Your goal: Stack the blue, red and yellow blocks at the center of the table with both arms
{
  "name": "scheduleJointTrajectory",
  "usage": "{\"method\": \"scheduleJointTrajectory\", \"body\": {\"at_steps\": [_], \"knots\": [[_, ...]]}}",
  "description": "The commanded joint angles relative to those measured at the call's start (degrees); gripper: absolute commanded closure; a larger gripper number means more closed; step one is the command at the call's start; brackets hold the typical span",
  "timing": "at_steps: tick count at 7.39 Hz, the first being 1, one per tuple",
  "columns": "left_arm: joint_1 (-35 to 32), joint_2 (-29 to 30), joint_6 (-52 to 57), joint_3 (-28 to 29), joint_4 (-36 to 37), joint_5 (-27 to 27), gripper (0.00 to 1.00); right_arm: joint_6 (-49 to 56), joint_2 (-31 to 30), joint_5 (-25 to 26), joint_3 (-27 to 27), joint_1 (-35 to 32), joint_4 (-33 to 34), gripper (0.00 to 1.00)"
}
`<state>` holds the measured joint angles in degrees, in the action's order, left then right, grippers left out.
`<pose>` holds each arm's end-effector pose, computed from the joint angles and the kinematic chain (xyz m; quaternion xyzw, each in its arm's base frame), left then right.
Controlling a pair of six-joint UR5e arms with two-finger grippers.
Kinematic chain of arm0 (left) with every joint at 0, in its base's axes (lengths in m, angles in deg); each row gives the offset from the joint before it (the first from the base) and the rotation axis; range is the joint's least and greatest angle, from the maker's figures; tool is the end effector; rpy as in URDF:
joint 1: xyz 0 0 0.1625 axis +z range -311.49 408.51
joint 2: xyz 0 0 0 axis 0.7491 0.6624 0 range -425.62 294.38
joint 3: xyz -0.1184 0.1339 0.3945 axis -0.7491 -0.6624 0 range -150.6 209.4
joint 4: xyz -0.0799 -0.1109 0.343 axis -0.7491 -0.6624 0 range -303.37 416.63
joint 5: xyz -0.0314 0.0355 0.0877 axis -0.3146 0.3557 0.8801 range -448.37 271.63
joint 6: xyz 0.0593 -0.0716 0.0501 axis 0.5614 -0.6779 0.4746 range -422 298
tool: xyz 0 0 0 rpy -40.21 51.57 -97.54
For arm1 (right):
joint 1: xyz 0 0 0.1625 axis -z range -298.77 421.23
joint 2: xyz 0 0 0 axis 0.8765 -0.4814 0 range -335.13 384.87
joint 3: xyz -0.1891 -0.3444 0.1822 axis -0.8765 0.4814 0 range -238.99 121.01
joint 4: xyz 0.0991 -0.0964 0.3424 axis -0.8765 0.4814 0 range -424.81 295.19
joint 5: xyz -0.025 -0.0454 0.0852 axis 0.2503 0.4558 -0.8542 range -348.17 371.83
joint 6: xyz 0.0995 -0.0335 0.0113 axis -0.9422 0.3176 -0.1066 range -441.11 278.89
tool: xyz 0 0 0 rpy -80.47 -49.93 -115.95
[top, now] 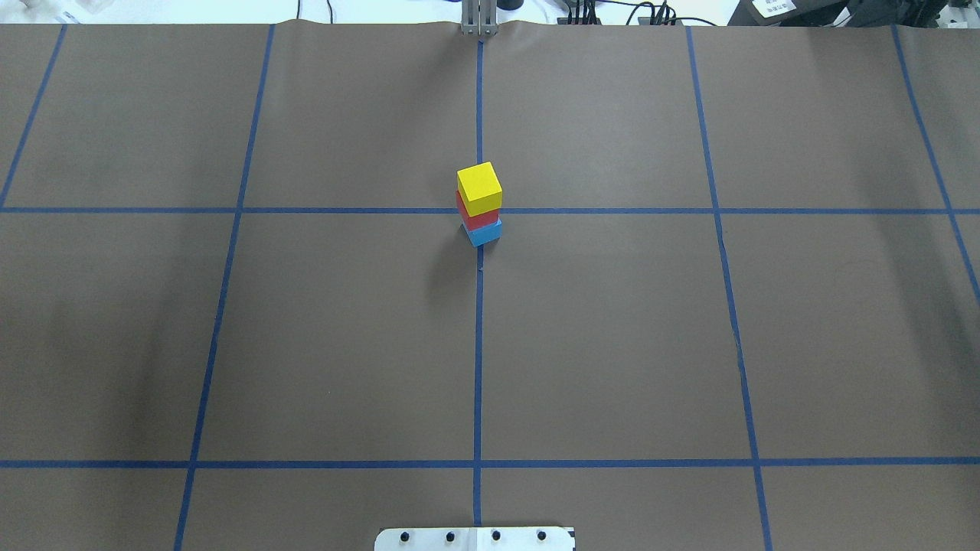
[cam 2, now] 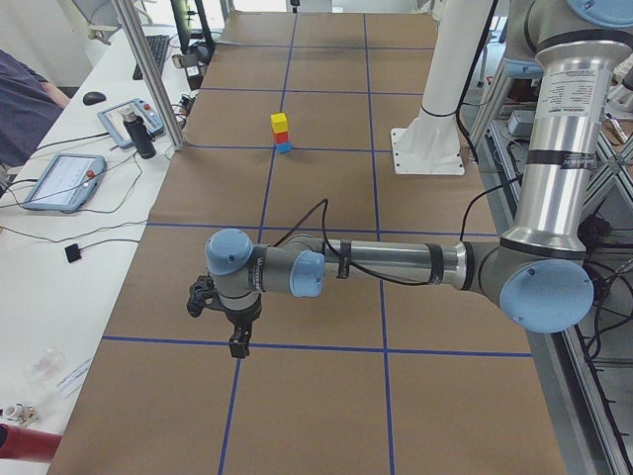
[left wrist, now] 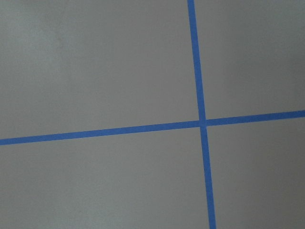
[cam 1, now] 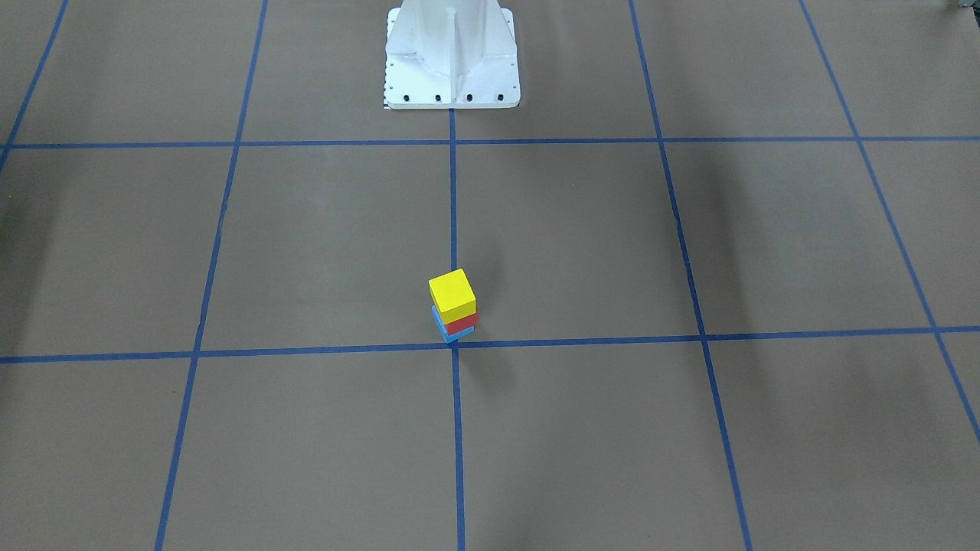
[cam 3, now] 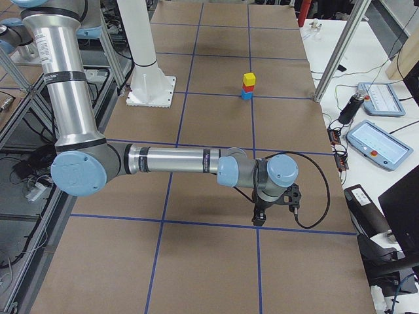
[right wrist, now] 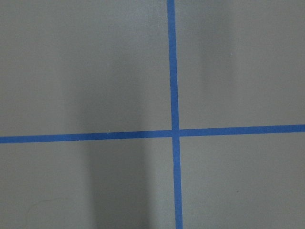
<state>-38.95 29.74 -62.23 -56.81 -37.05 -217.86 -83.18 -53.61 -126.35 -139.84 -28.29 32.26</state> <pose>-0.0444 -0.4938 0.6564 0.0349 0.3384 0.0344 0.9397 0.0501 -0.5246 0.6510 -0.0465 -0.4069 0.0293 0.9118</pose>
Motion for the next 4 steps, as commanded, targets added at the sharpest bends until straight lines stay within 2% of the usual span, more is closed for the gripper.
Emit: {"method": "scheduleJointTrajectory", "body": {"at_steps": [1, 4], "knots": [[0.63, 0.18, -0.48, -0.1, -0.01, 0.11, 0.0, 3.65, 1.4, 0.54, -0.19, -1.62, 4.01, 0.01], [0.63, 0.27, -0.48, 0.07, -0.01, -0.15, 0.0, 3.83, 1.58, 0.89, -0.19, -1.97, 3.66, 0.01]]}}
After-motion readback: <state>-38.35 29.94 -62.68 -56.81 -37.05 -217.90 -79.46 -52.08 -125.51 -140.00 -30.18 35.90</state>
